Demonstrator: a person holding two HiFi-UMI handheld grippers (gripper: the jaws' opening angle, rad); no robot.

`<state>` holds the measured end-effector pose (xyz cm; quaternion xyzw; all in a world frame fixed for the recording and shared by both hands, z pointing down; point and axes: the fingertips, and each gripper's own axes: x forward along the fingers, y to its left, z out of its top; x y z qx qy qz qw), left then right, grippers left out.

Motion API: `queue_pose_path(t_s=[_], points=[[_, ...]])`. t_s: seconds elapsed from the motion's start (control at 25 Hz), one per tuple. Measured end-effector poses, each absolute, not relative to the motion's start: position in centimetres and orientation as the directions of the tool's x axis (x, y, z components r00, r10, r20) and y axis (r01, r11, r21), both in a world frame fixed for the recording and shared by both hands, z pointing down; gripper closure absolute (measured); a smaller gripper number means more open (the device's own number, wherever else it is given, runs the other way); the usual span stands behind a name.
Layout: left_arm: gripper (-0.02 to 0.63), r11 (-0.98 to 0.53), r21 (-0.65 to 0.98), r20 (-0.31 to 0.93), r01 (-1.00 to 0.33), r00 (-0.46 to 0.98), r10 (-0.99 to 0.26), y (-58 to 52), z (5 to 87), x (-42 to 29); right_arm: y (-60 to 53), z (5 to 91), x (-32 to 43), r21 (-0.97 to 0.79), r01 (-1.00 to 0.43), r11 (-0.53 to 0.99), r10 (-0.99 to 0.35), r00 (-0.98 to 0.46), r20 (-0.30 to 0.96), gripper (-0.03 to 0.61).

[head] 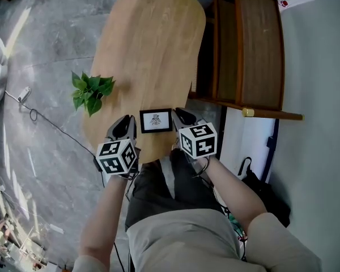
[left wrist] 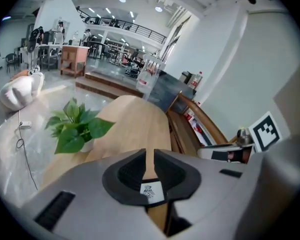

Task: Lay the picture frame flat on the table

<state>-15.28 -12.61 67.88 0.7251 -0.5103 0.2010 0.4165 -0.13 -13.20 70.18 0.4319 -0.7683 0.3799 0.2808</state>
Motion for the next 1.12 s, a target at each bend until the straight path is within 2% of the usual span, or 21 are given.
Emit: queue_pose_path(t_s=[0.4,0.6,0.84,1.12], points=[[0.581,-0.258,0.341,0.575,-0.904,0.417,-0.704,-13.5,50.0,-16.2,-14.0,51.8,-1.1,-0.345,-0.831,0.436,-0.586,-0.554,0.591,0.565],[0.584,-0.295,0.31,0.514,-0.904,0.42,-0.748,-12.8,42.6,-16.2,-13.7,41.7,-1.2,-0.368,-0.792,0.487,-0.645,-0.61,0.459,0.566],[0.588,-0.377,0.2,0.413,-0.904,0.427,-0.805,-11.9,32.9,-16.6,-12.4,29.4,-0.9,-0.266,-0.771,0.578,-0.723,-0.635,0.272,0.566],[0.588,-0.427,0.082,0.261,-0.9,0.433,-0.863,-9.2,23.5,-16.9,-9.8,19.5,-0.6,-0.151,-0.755,0.637,-0.751,-0.653,0.095,0.568]])
